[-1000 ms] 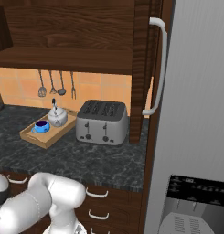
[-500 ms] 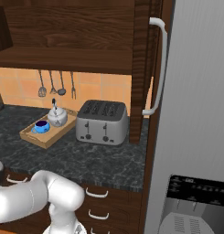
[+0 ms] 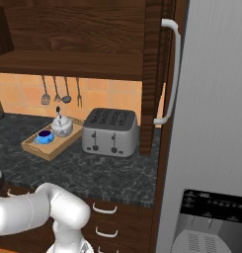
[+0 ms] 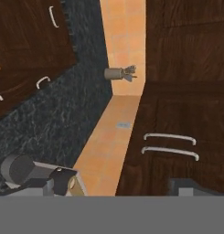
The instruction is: Pick the kettle from the counter and place it on the tray. Then pick the mug from the cabinet and place it on the tray. Then close the cabinet doors.
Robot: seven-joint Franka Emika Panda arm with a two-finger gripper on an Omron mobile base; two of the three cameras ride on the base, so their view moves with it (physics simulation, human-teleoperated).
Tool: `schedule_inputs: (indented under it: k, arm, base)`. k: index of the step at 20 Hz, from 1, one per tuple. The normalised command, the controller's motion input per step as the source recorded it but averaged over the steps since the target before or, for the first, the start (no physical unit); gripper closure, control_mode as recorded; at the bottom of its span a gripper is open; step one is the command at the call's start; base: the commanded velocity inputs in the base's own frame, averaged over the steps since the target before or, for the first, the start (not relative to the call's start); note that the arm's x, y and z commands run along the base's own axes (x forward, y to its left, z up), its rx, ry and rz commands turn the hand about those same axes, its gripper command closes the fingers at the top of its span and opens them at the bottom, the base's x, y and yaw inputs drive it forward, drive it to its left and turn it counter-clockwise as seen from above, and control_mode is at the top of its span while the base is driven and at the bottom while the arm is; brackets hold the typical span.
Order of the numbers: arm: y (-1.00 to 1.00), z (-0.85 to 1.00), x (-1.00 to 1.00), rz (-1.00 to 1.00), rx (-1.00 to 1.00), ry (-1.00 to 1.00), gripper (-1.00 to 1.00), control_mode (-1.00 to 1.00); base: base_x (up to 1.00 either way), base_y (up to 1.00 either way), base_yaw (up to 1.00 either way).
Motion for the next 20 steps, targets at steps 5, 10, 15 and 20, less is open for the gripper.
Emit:
schedule_inputs:
  k: [5, 10, 15, 20]
  arm:
    - [0.02, -0.20, 0.41, 0.00, 0.14, 0.00, -1.00, -1.00]
    - [-0.04, -0.18, 0.34, 0.00, 0.11, 0.00, -1.00, -1.00]
    - [-0.43, -0.07, 0.25, -0.09, 0.00, 0.09, -1.00, -1.00]
    - [-0.61, -0.04, 0.18, -0.19, -0.01, 0.15, -1.00, -1.00]
  base:
    - [0.00, 0.00, 0.00]
    - [0.00, 0.00, 0.00]
    - [0.00, 0.00, 0.00]
    - [0.00, 0.00, 0.00]
